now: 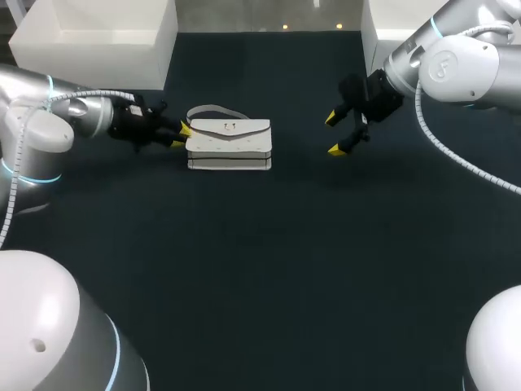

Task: Pick up the bag, open it, inspect its contents, close it, and place it on the opposite side

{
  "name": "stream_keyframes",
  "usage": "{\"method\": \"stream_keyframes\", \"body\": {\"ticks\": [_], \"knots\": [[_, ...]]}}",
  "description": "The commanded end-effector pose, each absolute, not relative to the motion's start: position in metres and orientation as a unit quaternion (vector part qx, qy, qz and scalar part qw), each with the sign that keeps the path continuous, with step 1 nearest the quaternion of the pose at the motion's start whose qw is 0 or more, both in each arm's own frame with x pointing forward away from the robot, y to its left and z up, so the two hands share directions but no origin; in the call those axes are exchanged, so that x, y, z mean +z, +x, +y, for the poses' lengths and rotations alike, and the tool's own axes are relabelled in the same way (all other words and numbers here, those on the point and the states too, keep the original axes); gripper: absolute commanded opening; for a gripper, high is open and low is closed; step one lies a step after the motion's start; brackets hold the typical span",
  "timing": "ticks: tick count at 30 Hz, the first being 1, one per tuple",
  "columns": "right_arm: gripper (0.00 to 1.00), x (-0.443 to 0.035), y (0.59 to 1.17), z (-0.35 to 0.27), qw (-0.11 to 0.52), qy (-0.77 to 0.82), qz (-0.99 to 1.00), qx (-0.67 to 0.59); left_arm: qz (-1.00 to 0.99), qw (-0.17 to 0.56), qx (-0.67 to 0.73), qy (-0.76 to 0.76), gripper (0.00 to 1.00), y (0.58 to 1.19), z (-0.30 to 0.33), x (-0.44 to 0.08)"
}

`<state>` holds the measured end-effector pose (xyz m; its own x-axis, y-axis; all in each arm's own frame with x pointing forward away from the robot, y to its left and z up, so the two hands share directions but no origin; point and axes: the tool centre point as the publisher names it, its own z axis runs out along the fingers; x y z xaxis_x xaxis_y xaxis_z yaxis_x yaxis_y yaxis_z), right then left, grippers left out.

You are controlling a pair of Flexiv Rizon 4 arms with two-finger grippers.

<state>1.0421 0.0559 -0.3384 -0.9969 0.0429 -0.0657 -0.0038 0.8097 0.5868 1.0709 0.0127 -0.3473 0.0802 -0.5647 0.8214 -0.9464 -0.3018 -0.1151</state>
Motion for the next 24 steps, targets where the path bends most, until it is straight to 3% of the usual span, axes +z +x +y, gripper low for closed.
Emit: {"method": "stream_keyframes", "body": {"ticks": [1,12,18,20,24], "knots": [[1.00,-0.339,1.043,0.056,0.038,0.010,0.951,0.308,-0.561,0.272,0.382,0.682,0.32,1.083,0.016,-0.347],[1.00,-0.339,1.043,0.056,0.038,0.010,0.951,0.308,-0.589,0.311,0.346,0.661,0.29,1.087,0.005,-0.356],[1.00,-0.339,1.043,0.056,0.038,0.010,0.951,0.308,-0.591,0.316,0.344,0.658,0.12,1.085,0.002,-0.357],[1.00,-0.339,1.043,0.056,0.038,0.010,0.951,0.308,-0.592,0.317,0.344,0.656,0.01,1.083,0.001,-0.356],[1.00,-0.339,1.043,0.056,0.038,0.010,0.951,0.308,-0.595,0.317,0.344,0.653,0.00,1.078,-0.003,-0.356]]}}
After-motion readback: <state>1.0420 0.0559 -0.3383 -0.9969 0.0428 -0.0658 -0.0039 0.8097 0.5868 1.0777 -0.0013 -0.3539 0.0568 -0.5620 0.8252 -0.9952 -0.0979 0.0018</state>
